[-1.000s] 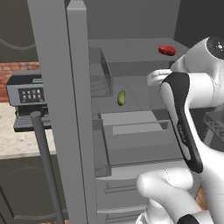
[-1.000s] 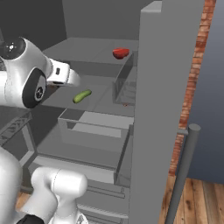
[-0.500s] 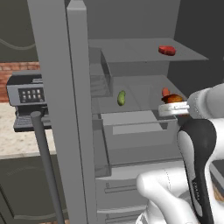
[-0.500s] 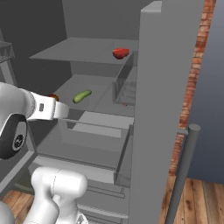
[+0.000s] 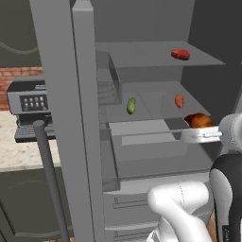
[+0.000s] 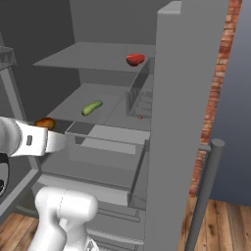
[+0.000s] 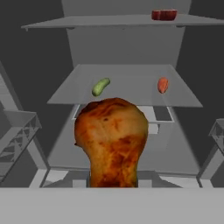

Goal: Gather the cucumber and sweet potato from the fridge and place them on a tray on the dining counter. Then gather the steak and chicken drumstick from the fridge and place them on the other tray.

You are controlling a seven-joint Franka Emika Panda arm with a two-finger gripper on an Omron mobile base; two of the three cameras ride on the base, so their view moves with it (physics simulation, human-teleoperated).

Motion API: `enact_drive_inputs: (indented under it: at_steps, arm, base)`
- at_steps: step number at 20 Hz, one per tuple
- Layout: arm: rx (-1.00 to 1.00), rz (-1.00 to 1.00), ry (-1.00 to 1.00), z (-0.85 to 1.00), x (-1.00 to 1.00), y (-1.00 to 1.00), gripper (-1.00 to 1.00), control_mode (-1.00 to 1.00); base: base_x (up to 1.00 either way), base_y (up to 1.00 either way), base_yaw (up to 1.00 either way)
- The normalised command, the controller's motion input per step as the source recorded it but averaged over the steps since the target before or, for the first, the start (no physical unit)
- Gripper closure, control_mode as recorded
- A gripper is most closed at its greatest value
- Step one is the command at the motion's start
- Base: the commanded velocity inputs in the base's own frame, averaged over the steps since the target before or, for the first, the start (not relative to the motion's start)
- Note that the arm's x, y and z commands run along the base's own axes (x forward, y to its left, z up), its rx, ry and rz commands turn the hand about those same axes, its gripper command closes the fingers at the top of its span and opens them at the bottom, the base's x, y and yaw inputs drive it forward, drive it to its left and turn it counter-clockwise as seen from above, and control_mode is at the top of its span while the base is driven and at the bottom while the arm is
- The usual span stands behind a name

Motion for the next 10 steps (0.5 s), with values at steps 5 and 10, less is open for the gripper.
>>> enact_drive_inputs:
  at_steps: [5,10]
  arm:
    - [0.00,0.00,-0.01,-0.09,0.08,-0.02,1.00,-1.00]
    - [0.00,0.00,0.00,-0.21,0.32,0.00,1.00,-1.00]
  base:
    - [0.00,0.00,0.00]
    - [0.00,0.00,0.00]
